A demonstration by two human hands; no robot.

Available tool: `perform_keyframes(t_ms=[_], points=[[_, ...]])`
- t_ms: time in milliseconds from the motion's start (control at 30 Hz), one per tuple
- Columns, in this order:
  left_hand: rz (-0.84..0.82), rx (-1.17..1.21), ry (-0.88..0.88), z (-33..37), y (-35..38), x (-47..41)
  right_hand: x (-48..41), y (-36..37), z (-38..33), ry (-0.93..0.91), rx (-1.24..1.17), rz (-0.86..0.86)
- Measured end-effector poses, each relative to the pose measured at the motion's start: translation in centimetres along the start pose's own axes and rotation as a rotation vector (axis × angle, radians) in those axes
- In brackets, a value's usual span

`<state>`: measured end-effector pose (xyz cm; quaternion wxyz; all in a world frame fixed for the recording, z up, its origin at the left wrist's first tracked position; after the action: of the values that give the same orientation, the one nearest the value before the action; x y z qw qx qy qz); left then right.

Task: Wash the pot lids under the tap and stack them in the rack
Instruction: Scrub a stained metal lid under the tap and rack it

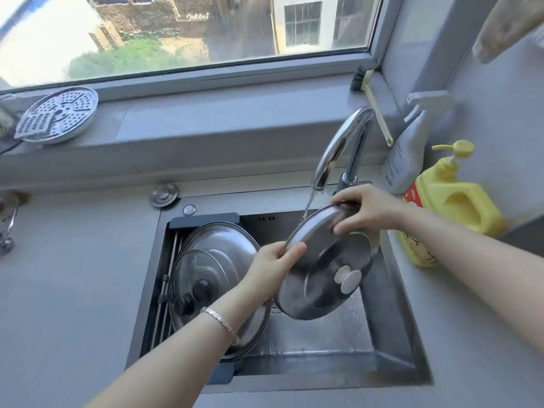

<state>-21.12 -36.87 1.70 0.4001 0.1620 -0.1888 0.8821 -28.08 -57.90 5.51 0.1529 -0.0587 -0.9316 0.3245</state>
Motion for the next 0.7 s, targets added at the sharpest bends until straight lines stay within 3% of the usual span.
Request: perform_keyframes(t_ms=[167,300,433,567,700], points=[[0.161,0.168,-0.037,0.2,1.0,-0.3,-1.9,5.9,-1.4,0.043,-0.392,0.186],[0.301,0.33,-0.153,1.0,1.8,-1.3,-1.6,12.3,-6.4,0.004,-0.306,0.462],[0.317,0.224,-0.071,0.8,1.0,-0.7,-1.1,12.9,-6.5,-0.07,-0.208,0.443],[0.267,0.074,0.064,1.3,1.9,1.6,-4.4,8.5,-3.4,0.331,-0.489,0.411],[0.225,0.031,0.099,1.3,1.4,1.5,-4.5,8.3,-3.0,0.402,-0.486,0.485]])
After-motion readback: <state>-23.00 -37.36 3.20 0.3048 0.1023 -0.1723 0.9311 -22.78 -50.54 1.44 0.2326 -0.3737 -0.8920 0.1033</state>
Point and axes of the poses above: each hand's wrist, its own x-axis away from the middle knuckle, its own y-axis out of the palm, z = x × y, the point moved 1 cm from there along -x, towards the middle knuckle, and after that the axes turned 6 degrees about -y, right-handed, at the moved point
